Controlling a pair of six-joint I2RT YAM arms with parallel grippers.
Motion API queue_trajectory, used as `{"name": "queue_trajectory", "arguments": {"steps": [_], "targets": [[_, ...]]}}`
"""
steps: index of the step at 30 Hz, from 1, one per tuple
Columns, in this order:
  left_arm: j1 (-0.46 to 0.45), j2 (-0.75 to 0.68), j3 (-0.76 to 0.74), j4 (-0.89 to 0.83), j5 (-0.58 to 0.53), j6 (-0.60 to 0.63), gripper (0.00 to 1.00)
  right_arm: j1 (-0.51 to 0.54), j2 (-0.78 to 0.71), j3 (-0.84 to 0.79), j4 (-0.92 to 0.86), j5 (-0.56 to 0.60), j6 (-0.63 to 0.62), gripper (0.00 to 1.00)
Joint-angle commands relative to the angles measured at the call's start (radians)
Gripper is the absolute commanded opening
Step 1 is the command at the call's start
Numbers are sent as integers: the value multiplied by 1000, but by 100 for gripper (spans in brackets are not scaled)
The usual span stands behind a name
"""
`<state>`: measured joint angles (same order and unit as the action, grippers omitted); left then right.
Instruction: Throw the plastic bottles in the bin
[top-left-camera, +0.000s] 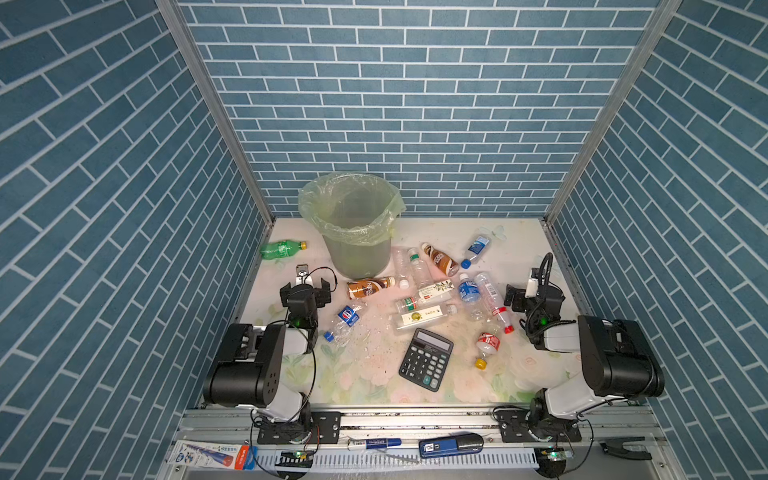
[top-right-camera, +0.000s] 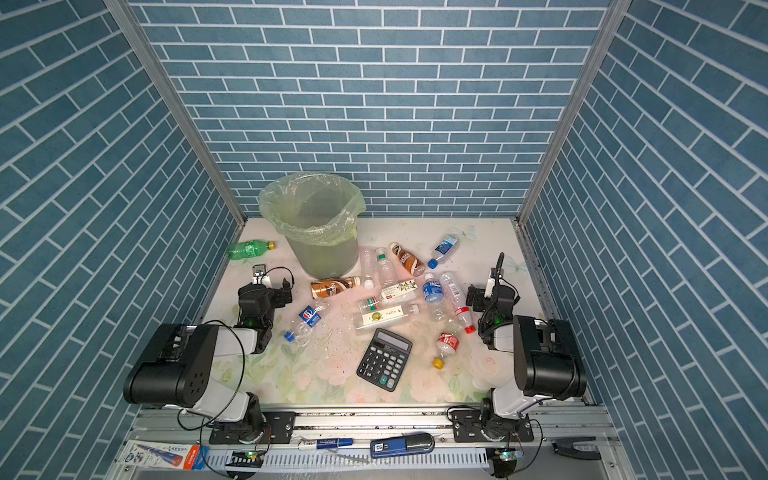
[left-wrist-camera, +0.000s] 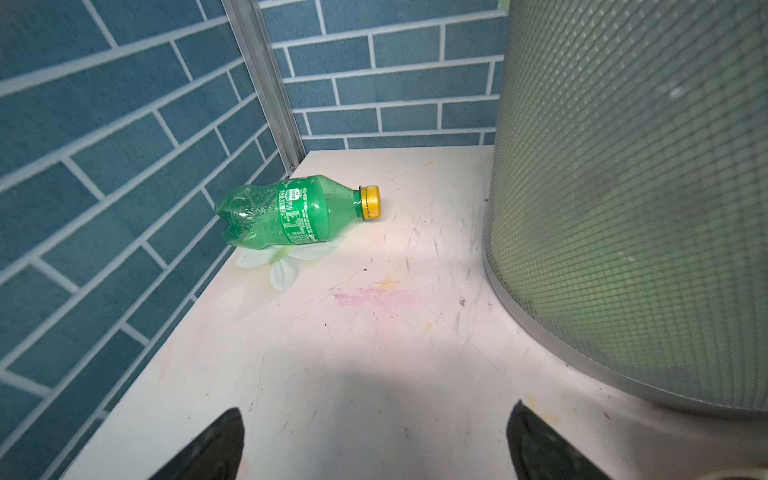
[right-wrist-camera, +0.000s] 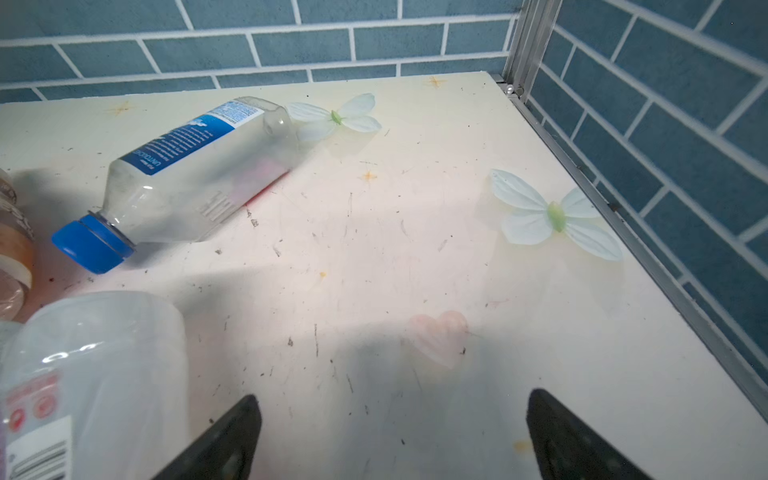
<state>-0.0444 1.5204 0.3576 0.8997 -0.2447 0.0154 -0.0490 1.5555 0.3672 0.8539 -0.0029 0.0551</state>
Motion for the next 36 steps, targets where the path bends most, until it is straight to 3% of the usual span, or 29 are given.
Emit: {"name": "queue_trajectory", "arguments": {"steps": [1, 36], "targets": [[-3, 5, 0, 18, 2, 6, 99, -3, -14, 27, 11, 26, 7, 99], [-4, 5, 0, 18, 0, 8, 99, 3, -37, 43, -35, 69, 13, 99]]}}
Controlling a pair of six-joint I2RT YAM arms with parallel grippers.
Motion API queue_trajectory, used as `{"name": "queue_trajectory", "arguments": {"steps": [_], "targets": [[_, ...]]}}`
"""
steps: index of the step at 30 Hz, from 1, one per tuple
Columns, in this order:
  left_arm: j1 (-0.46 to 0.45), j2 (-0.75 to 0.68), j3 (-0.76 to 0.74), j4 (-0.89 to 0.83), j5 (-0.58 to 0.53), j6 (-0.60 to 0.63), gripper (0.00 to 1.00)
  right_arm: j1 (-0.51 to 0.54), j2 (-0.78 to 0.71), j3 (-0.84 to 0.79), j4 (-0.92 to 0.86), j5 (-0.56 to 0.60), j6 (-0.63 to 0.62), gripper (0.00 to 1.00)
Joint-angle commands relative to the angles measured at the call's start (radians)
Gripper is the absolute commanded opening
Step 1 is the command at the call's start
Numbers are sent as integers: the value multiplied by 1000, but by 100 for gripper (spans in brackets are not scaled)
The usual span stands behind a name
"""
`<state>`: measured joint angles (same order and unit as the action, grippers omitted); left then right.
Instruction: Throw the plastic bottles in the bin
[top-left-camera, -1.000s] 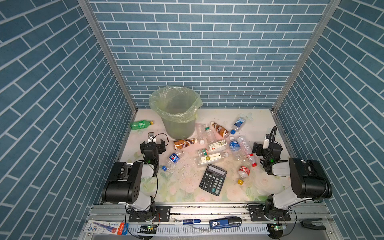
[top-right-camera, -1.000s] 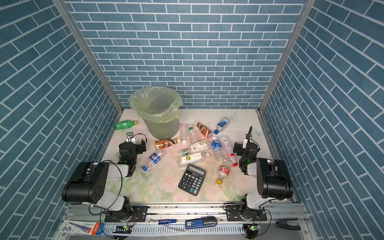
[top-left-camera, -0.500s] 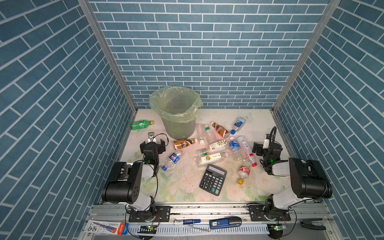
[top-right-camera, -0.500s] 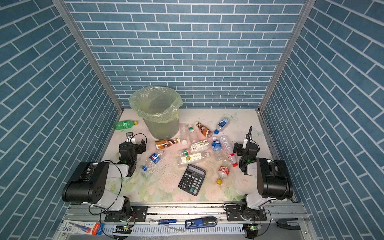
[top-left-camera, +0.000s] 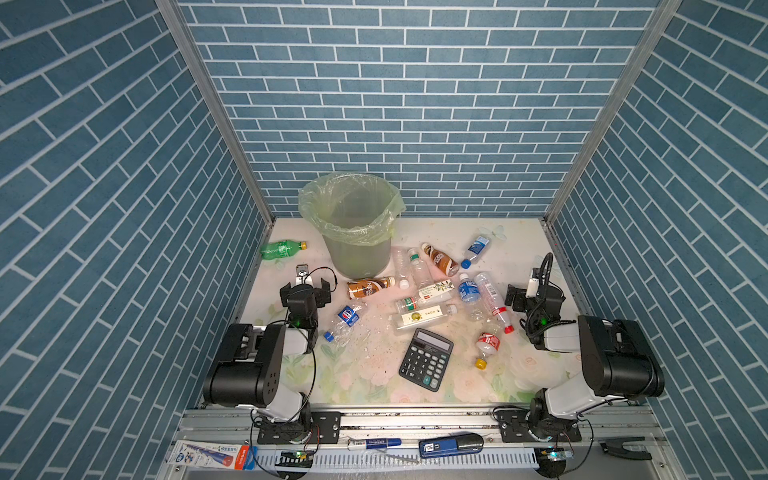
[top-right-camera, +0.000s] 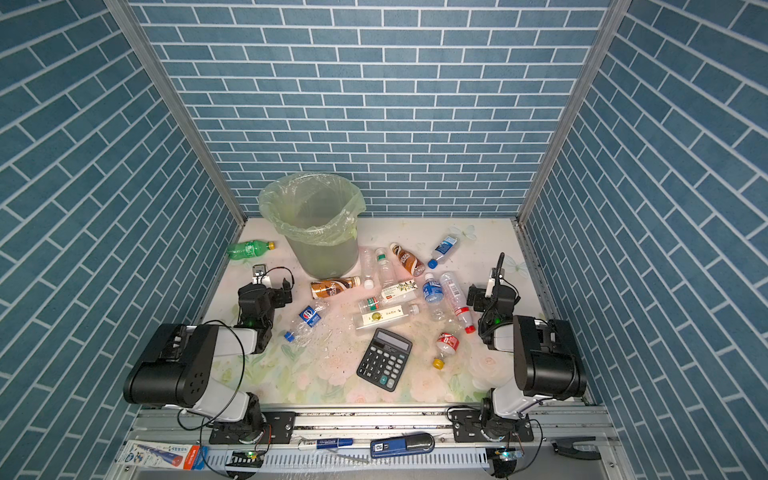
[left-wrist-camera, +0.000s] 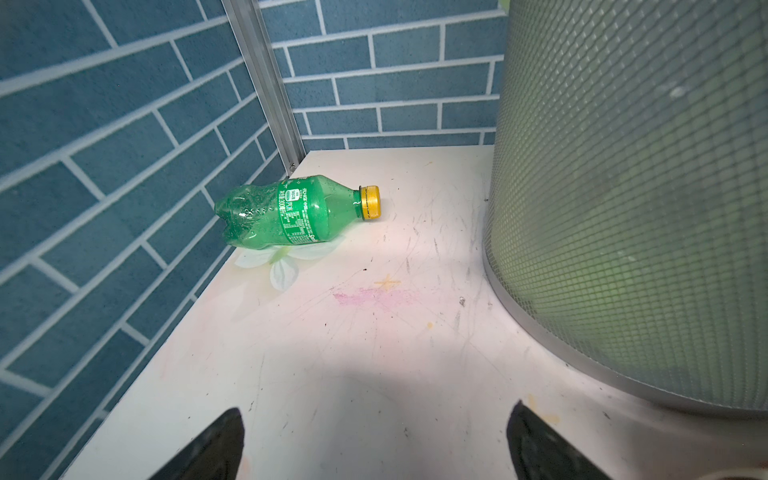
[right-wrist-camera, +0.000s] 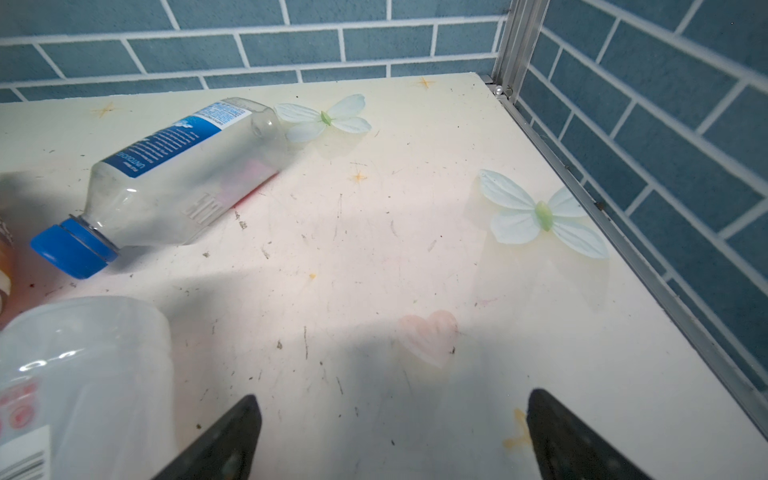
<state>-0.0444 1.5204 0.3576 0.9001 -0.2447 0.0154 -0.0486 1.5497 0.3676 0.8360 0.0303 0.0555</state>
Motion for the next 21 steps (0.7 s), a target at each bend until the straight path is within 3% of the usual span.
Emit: {"name": "queue_trajectory", "arguments": {"steps": [1, 3, 10, 12, 14, 15, 17, 21], "targets": [[-6, 4, 0, 17, -7, 8, 99, 3, -39, 40, -18, 48, 19, 99], [-15, -17, 2, -12, -94, -15, 99, 3, -78, 40, -53, 84, 30, 99], [-107, -22, -68, 148, -169, 78, 99, 3, -281, 56, -245, 224, 101, 99], [-109, -25, -64, 145, -182, 84, 99, 3, -331, 59, -284, 277, 187, 99], [-127, -99, -1, -32, -291, 72, 99, 1, -357, 66, -331, 319, 267, 99], [-122, -166, 61, -210, -299, 44, 99, 1, -361, 72, -351, 309, 278, 99], [-117, -248, 136, -344, -350, 40, 99, 1, -362, 89, -384, 277, 267, 99], [-114, -346, 288, -628, -339, 42, 99, 1, -367, 102, -406, 232, 262, 99]]}}
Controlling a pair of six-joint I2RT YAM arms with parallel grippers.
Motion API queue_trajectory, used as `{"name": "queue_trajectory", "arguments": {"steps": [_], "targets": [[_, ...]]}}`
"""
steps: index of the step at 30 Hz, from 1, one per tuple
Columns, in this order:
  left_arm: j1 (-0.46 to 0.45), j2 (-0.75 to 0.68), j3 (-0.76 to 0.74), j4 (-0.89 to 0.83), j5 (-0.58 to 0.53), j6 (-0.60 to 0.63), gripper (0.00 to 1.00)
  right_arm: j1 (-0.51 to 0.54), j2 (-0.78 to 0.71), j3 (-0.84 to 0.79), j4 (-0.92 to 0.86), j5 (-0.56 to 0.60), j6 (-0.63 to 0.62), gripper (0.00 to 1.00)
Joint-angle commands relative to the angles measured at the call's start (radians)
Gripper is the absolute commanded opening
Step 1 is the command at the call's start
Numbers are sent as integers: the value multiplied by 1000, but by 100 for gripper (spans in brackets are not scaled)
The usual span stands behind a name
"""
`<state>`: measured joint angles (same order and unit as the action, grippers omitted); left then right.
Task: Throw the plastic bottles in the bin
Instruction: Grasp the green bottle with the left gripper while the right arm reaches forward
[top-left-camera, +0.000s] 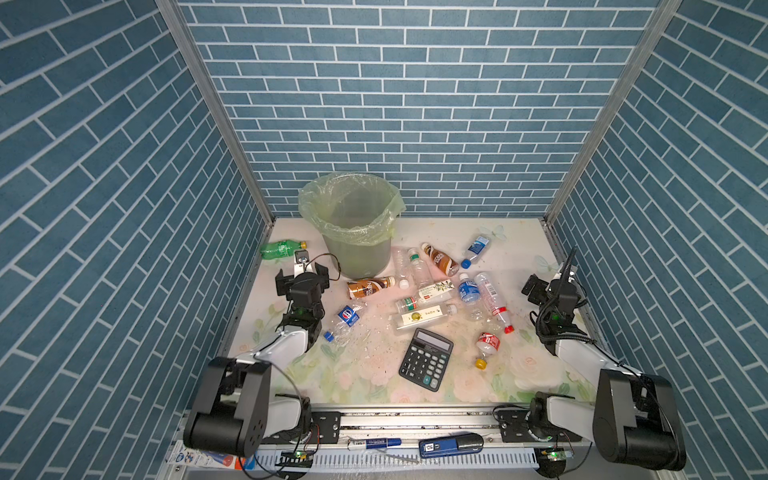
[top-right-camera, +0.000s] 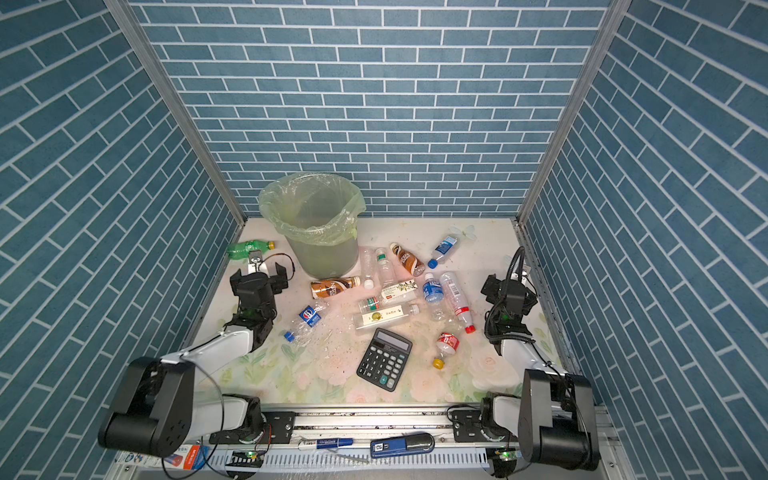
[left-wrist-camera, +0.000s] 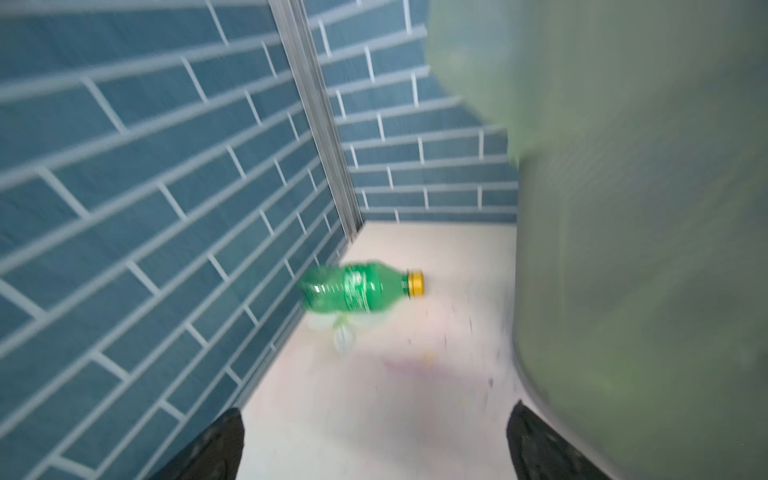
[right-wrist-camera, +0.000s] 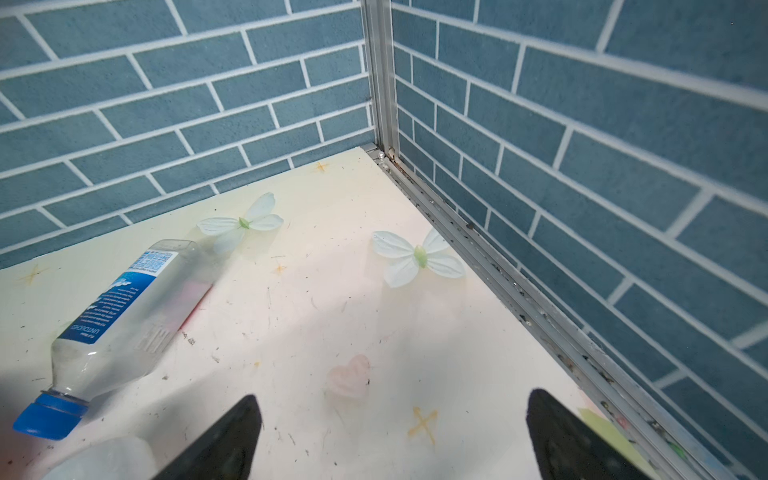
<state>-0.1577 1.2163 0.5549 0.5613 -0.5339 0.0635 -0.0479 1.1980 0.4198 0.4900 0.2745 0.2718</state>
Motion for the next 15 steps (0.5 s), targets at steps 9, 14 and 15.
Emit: {"name": "queue_trajectory", "arguments": {"steps": [9, 14, 15], "targets": [[127, 8, 441, -842, -4, -185, 99, 3, -38, 52, -73, -180, 73, 99], [251, 54, 547, -972, 197, -297, 99, 27, -30, 55, -68, -243, 63, 99], [269, 68, 565, -996, 222, -321, 99, 37, -29, 57, -67, -256, 58, 99]]}}
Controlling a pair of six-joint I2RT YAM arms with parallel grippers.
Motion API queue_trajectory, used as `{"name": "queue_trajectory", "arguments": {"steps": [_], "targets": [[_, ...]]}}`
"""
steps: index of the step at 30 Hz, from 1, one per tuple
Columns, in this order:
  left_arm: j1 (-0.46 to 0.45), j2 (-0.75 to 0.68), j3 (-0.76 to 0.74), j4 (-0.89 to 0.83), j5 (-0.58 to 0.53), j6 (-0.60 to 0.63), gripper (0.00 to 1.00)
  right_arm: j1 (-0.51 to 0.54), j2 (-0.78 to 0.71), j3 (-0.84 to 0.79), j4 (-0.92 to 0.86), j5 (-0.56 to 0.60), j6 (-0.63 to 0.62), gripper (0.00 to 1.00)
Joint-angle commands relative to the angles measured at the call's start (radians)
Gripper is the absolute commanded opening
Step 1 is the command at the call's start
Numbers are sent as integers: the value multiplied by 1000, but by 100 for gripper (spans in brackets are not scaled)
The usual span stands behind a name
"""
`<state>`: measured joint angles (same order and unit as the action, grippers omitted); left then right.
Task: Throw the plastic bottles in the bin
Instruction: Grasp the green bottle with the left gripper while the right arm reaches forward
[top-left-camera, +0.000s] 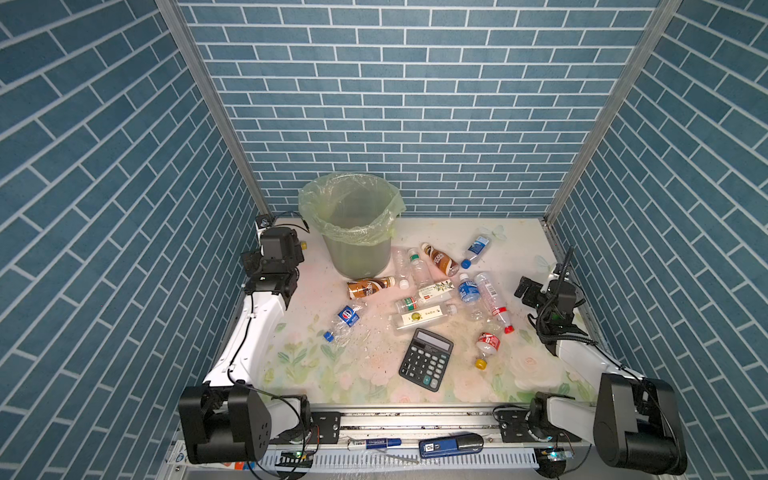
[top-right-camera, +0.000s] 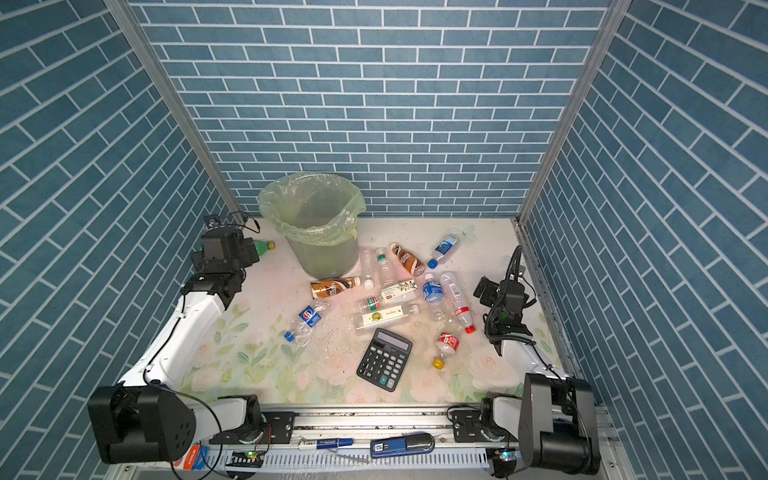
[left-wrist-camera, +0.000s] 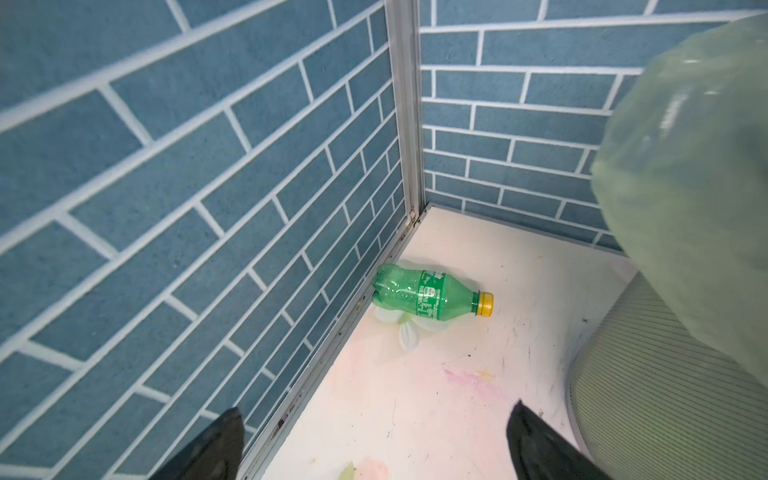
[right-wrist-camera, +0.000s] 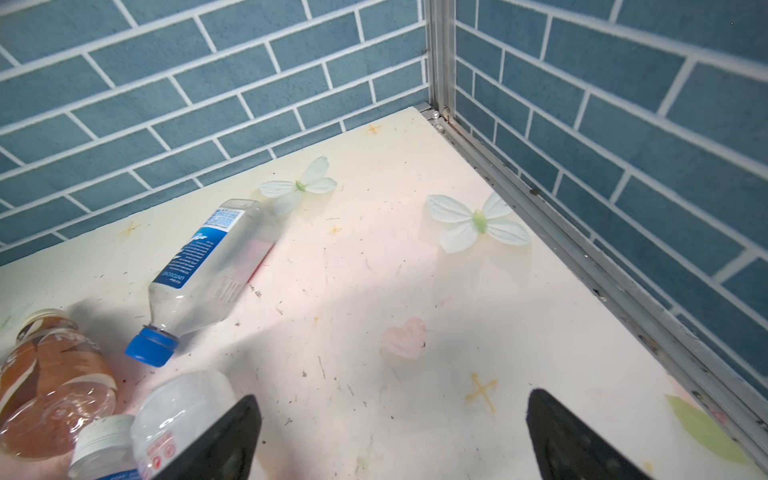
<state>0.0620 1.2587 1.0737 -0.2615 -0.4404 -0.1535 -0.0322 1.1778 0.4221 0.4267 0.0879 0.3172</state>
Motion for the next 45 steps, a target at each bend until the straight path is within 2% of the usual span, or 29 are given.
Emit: {"name": "queue_trajectory", "arguments": {"steps": [1, 5, 8, 11, 15, 19, 27, 34, 38, 45], "targets": [[66, 44, 69, -205, 152, -140, 99, 39, -9, 60, -5, -74, 3, 99], [113, 132, 157, -329, 266, -284, 99, 159, -12, 94, -42, -12, -99, 99], [119, 196, 196, -379, 311, -353, 99, 242, -4, 127, -75, 1, -141, 99], [131, 216, 195, -374, 345, -432, 99, 309, -30, 147, -129, 25, -164, 99], [179, 255, 207, -365, 454, -576, 99, 366, -81, 178, -205, 24, -166, 99], [189, 347, 271, -351, 523, -628, 99, 411, -110, 226, -271, 37, -200, 99], [195, 484, 382, -353, 565, -770, 99, 471, -97, 358, -371, 35, -237, 99], [196, 609, 431, -268, 577, -940, 99, 540, 6, 518, -446, 10, -282, 99], [194, 688, 485, -238, 560, -1025, 99, 576, 60, 601, -476, 3, -314, 99], [192, 781, 561, -210, 494, -1082, 99, 592, 114, 679, -518, -17, -341, 99]]}}
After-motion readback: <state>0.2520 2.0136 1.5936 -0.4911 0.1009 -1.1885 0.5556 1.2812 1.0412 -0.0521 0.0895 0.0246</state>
